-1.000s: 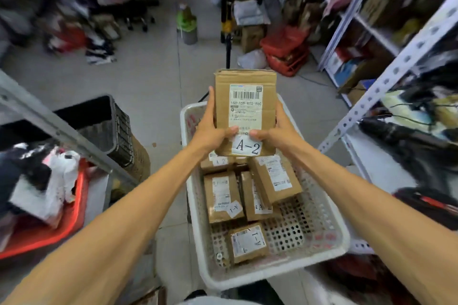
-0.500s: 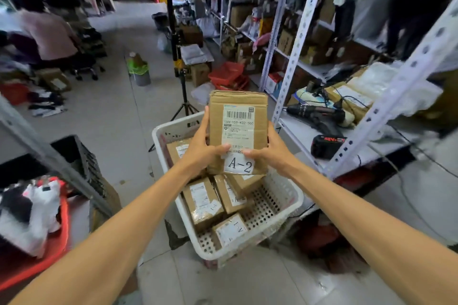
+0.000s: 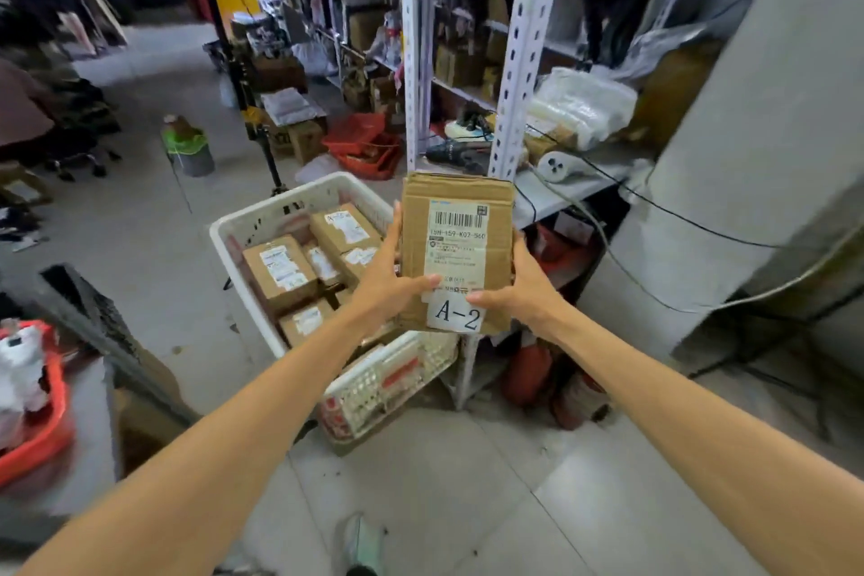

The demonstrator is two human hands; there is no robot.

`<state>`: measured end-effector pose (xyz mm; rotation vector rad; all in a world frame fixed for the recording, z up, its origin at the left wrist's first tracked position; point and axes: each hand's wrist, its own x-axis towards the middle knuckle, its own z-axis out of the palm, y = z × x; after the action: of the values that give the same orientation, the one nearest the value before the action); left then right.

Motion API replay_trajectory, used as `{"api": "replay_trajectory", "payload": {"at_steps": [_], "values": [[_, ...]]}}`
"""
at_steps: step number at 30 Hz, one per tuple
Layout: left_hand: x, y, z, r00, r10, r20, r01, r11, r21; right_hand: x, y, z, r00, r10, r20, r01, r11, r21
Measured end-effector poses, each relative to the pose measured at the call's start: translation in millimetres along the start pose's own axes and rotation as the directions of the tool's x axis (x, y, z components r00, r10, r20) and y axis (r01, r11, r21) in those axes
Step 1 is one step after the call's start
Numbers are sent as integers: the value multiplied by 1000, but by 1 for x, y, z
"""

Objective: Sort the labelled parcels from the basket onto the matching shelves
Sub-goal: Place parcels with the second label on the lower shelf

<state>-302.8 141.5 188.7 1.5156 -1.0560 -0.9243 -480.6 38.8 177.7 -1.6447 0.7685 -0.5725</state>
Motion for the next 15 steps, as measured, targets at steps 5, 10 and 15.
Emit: {"api": "replay_trajectory", "payload": {"at_steps": [5, 10, 15], "values": [[-8, 16, 91, 982, 25, 186, -27, 1000, 8, -80, 10, -73, 993, 17, -113, -26, 996, -81], [-4, 46, 185, 927, 55, 370, -55, 998, -11, -154, 13, -146, 948, 76, -310, -103, 992, -73], [-3, 72, 274, 794, 127, 594, -104, 992, -72, -231, 16, -201, 840, 114, -531, -141, 990, -12]]}}
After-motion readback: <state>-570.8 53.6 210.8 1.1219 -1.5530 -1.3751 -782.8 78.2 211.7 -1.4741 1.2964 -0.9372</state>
